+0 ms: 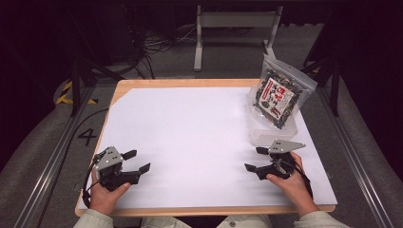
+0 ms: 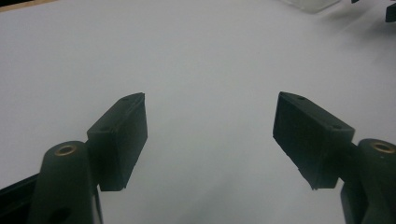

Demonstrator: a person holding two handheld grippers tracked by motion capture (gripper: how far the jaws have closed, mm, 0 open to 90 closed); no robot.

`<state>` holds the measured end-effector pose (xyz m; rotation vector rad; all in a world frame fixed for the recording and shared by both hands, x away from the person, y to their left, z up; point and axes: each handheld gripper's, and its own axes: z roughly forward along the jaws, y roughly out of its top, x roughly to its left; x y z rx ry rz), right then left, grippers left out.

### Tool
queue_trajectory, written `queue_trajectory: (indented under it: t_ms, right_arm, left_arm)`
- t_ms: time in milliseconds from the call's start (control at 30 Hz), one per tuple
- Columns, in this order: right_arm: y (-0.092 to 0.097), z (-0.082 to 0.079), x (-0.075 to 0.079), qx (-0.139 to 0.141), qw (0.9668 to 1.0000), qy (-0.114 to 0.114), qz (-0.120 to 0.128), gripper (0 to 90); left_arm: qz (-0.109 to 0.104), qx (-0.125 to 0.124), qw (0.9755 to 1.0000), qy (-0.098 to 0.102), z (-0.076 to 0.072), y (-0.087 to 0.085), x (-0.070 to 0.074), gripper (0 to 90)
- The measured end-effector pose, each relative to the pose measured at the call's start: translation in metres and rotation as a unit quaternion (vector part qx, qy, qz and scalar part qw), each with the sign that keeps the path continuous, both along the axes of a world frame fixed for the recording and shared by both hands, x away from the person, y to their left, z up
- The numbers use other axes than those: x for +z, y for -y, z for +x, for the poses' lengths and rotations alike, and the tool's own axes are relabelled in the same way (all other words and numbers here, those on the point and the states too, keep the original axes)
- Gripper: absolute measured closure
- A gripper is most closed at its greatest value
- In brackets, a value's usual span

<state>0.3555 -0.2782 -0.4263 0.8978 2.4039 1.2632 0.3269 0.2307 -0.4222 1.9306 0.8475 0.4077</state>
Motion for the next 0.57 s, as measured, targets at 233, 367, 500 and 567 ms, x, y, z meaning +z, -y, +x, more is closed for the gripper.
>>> queue_trajectory:
  t_ms: [233,367,500,567]
  right_arm:
    - [0.001,0.004,-0.01,-0.001,0.9997,-0.011,-0.023,18.5]
    - [0.002,0.005,-0.015,-0.004,0.999,-0.018,-0.041,18.0]
    - [0.006,0.007,-0.013,-0.014,0.9995,-0.018,-0.023,18.5]
    - [0.007,0.008,-0.014,-0.016,0.9996,-0.02,-0.016,18.6]
  left_arm:
    - [0.008,0.001,0.9998,-0.018,0.003,-0.001,-0.005,25.5]
    - [0.028,0.01,0.9987,-0.041,0.008,0.001,-0.01,24.6]
    - [0.026,0.009,0.9988,-0.042,0.008,0.0,-0.011,24.4]
    - [0.021,0.007,0.9989,-0.04,0.008,0.0,-0.011,24.0]
